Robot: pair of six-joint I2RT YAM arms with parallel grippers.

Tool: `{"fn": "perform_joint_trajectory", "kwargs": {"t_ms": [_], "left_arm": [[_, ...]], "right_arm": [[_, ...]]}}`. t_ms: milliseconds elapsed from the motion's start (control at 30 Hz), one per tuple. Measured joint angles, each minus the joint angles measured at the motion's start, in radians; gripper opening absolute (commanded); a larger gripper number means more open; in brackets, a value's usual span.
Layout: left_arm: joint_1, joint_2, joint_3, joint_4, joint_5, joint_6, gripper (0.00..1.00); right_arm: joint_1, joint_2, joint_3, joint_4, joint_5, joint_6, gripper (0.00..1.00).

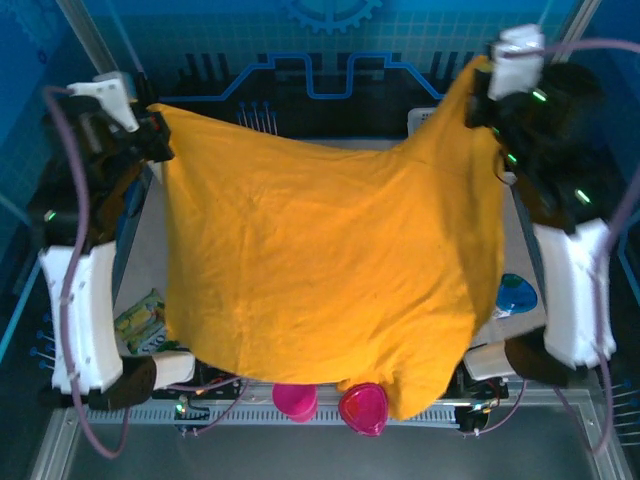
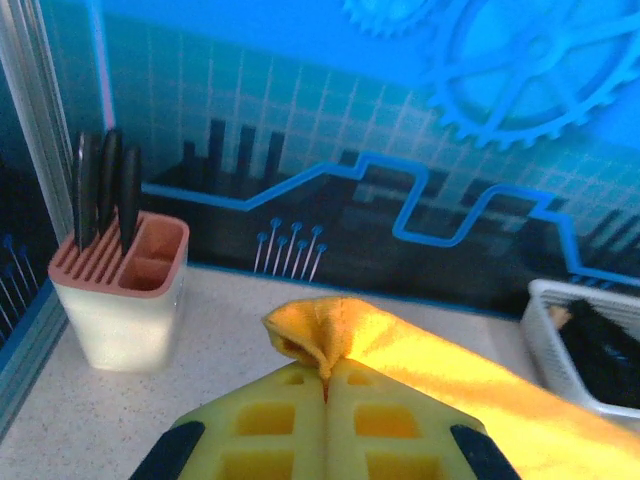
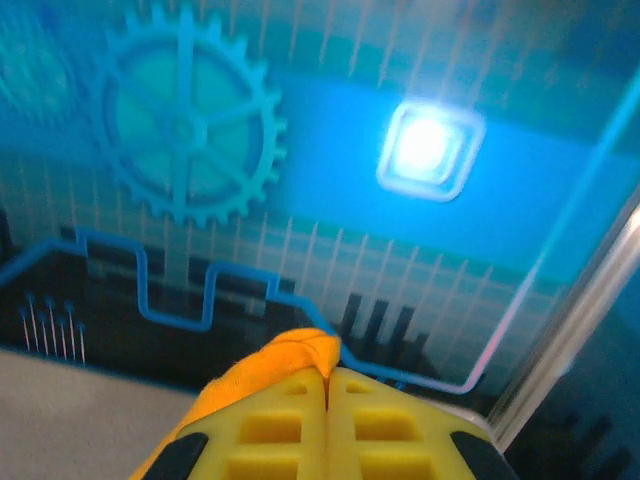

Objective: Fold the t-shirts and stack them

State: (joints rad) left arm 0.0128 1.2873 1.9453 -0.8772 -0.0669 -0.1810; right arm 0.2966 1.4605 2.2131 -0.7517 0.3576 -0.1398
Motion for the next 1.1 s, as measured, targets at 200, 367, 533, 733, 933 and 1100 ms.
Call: {"fn": "perform_joint_trajectory", "kwargs": {"t_ms": [200, 367, 533, 733, 933, 1100], "left_arm": [[0.0, 0.164, -0.253, 0.248, -0.043, 0.0, 0.0], [0.0, 0.385, -0.331, 0.429, -0.103, -0.001, 0.0], [0.001, 0.737, -0.172, 0.478, -0.154, -0.004, 0.0], [0.004, 1.046, 0.069, 0.423, -0.182, -0.016, 0.0], [0.005, 1.061, 0.082, 0.397, -0.192, -0.023, 0.0], [0.011, 1.003, -0.006, 0.418, -0.192, -0.023, 0.0]], "right_arm": [[-0.047, 0.383, -0.01, 0.15, -0.053, -0.024, 0.0], [-0.05, 0.84, 0.306, 0.171, -0.086, -0.028, 0.0], [-0.05, 1.166, 0.482, 0.192, -0.088, -0.027, 0.0], [-0.052, 1.194, 0.315, 0.296, -0.101, 0.015, 0.0], [-0.06, 1.146, 0.252, 0.372, -0.117, 0.047, 0.0], [-0.062, 0.967, 0.003, 0.438, -0.138, 0.074, 0.0]]}}
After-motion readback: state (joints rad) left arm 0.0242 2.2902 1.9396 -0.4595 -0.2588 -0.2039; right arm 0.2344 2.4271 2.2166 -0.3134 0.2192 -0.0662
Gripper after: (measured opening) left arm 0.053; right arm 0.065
